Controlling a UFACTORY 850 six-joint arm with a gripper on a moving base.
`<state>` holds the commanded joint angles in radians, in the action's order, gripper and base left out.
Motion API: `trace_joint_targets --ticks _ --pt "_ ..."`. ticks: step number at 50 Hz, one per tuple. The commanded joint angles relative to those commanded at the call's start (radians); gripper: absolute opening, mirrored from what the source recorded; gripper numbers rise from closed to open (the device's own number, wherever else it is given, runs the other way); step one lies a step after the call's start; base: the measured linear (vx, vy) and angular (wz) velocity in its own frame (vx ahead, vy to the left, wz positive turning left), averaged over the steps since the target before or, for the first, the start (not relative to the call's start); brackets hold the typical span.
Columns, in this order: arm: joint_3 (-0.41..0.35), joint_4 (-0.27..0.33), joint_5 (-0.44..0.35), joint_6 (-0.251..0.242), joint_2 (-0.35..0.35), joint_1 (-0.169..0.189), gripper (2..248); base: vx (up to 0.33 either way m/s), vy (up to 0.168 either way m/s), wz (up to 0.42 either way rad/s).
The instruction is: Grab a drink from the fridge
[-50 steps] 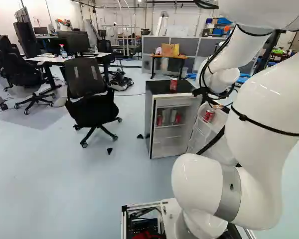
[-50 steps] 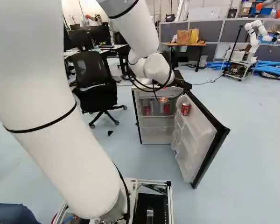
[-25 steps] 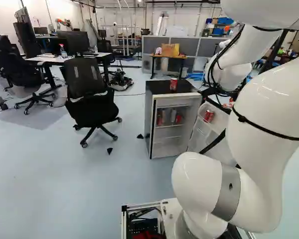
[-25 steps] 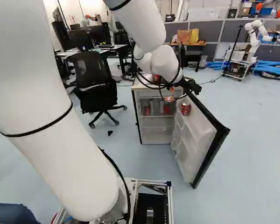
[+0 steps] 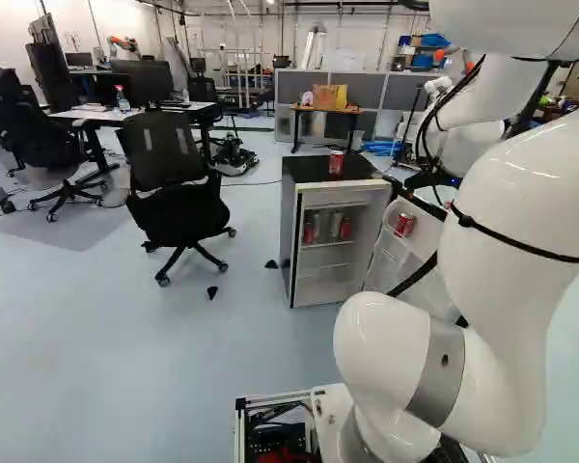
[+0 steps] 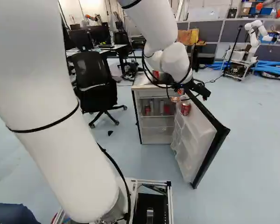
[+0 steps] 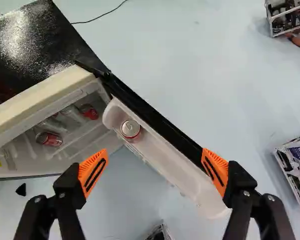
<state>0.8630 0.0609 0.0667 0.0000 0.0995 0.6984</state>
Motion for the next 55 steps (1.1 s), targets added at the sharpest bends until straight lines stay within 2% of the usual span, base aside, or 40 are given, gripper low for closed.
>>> trace_joint_targets --ticks 55 --pt "0.189 -0.329 0.119 0.0 0.167 0.136 247 0.0 0.0 0.0"
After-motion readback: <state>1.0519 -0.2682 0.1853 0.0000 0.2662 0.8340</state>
